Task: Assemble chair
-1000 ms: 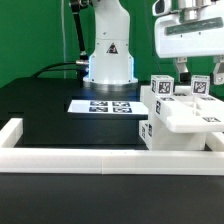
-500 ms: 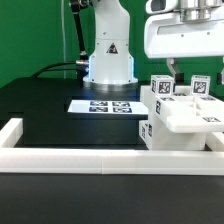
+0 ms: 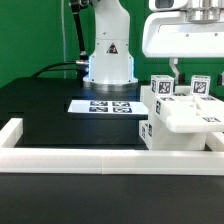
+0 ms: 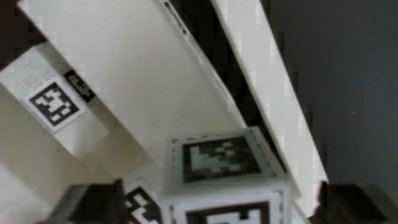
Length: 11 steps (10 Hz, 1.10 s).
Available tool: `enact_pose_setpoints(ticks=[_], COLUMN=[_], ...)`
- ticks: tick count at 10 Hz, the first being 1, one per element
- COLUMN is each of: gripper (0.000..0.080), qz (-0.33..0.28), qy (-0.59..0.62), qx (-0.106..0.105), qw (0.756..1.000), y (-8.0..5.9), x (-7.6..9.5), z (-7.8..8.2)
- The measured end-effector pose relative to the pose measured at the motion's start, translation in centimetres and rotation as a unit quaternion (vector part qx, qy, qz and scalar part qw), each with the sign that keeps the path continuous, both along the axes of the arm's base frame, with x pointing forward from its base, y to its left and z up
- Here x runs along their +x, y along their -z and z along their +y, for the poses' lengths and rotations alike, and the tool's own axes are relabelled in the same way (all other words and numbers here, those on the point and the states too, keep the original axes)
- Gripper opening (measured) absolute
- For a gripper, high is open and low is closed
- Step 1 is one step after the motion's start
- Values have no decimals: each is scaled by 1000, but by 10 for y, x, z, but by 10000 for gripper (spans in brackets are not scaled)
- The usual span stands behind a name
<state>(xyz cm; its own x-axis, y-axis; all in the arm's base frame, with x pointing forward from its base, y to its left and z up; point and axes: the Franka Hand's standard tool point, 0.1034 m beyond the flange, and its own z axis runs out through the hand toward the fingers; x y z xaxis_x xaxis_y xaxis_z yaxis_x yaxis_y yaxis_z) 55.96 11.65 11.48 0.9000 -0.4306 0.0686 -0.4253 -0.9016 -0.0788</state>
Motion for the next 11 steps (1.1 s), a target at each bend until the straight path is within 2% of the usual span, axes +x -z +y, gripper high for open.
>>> enact_pose_setpoints(ticks=[1,2,6,11], gripper=[426,286,287,288], qz=[0,0,3,9], qy=[0,5,76,225], qx=[0,1,8,23], qw=[1000,1000,997,974], y=[0,0,0,0], x=[0,0,0,0], z=[0,0,0,1])
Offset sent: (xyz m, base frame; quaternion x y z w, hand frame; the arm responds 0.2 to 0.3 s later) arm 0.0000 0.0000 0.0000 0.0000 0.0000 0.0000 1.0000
